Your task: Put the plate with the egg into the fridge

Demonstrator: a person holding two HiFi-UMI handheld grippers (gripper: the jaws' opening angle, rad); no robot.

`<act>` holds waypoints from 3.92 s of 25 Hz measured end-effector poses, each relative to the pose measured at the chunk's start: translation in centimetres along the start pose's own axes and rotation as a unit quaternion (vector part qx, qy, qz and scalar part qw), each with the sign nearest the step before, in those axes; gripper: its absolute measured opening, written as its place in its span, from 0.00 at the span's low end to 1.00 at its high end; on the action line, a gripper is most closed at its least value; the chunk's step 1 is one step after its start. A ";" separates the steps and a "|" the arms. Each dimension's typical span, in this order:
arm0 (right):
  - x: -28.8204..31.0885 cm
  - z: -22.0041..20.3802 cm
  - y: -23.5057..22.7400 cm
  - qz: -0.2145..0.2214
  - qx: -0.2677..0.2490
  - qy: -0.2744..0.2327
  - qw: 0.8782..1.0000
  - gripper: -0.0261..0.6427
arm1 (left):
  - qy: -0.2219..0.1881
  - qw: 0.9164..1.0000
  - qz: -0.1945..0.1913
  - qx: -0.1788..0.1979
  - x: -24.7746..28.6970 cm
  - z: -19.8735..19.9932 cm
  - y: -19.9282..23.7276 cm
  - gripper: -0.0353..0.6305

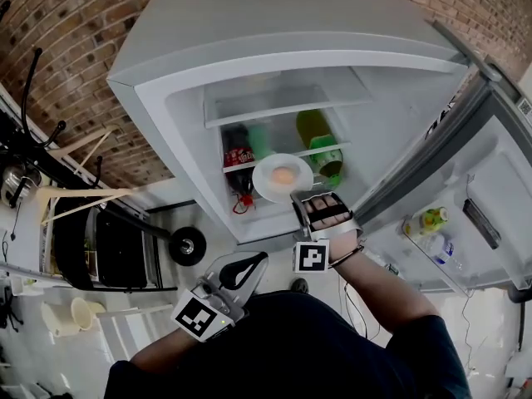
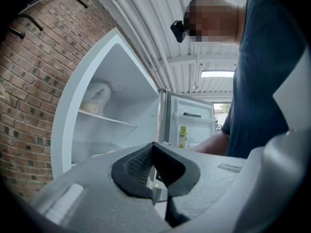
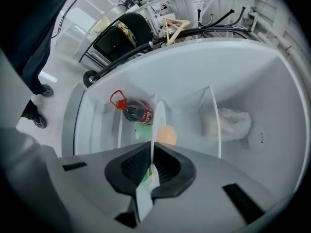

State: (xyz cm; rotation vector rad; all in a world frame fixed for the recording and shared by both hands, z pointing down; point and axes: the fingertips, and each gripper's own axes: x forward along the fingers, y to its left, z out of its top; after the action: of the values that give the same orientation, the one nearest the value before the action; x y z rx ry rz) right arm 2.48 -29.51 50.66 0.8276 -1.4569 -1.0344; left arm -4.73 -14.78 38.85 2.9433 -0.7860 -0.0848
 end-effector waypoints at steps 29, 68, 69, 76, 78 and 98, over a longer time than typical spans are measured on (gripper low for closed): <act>9.9 -2.2 -1.7 0.023 -0.007 0.023 0.999 0.07 | 0.012 0.999 0.051 -0.004 -0.1 -0.9 1.8 0.05; 12.6 -2.7 0.0 0.087 0.039 0.016 0.995 0.28 | 0.003 0.998 0.053 -0.023 -0.1 -1.3 1.0 0.05; 12.1 -2.6 0.0 0.087 0.049 0.013 0.995 0.29 | 0.004 0.998 0.053 -0.023 -0.1 -1.3 1.0 0.06; 7.4 -1.9 -0.1 0.080 0.127 -0.008 0.989 0.29 | 0.005 0.999 0.039 -0.019 0.4 -1.1 0.4 0.05; 5.6 -1.3 -0.7 0.076 0.167 -0.024 0.983 0.29 | 0.003 0.999 0.034 -0.017 0.6 -0.9 0.3 0.05; -10.4 5.2 -2.6 0.154 0.525 -0.251 0.799 0.10 | 0.000 1.000 0.009 -0.009 0.7 -0.5 -0.5 0.05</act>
State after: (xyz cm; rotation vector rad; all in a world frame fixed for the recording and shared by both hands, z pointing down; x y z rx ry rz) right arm -1.32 -20.16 44.28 1.0369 -2.5973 -0.0818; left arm -3.86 -14.65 39.29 2.9188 -0.8080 -0.0911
